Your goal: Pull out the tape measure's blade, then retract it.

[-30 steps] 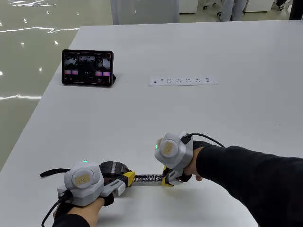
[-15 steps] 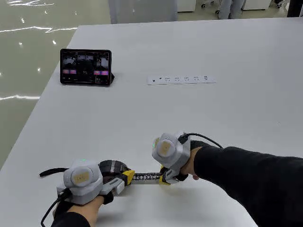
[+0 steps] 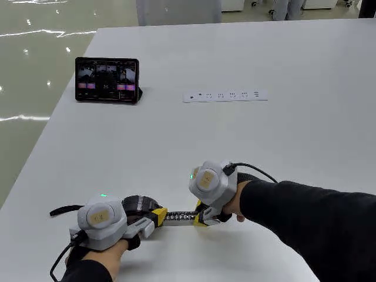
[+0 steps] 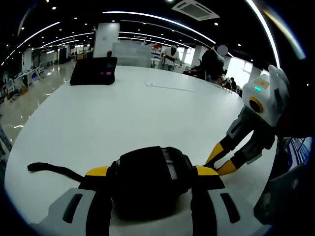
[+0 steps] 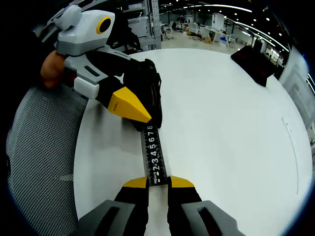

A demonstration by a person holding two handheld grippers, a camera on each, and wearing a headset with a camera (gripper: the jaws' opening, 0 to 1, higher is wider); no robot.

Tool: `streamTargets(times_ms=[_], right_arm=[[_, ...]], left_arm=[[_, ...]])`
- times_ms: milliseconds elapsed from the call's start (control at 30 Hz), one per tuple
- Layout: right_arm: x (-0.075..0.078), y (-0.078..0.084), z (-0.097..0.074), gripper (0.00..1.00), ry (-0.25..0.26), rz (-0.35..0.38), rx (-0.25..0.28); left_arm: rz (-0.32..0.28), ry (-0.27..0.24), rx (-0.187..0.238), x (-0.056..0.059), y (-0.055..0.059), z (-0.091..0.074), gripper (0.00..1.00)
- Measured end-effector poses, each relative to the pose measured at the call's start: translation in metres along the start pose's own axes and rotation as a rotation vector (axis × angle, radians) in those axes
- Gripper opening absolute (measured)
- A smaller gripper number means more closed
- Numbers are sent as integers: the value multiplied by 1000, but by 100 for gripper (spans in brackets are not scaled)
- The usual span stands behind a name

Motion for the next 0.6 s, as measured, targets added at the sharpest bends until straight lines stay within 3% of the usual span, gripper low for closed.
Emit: streamTargets(times_ms=[333, 500, 600], right_arm=[[-2, -5, 3, 10, 1, 18, 26], [-9, -15, 7, 10, -9, 41, 57], [-11, -23, 12, 11, 7, 17, 62]], left_arm=[[-6, 5, -1, -1, 0, 0, 60], [-10, 9, 1, -1, 0, 0, 60], [-7, 11, -2, 0, 0, 0, 60]])
Point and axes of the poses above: the centre of the closed fingertips' face, and the gripper's own axes: z roughly forward along the fingers, x roughly to its right, y roughly out of its underside, the point moved 5 cm from there along -z, roughly backward along the fingers, and after that the axes turned 8 degrees about y, right-handed, at the moved point
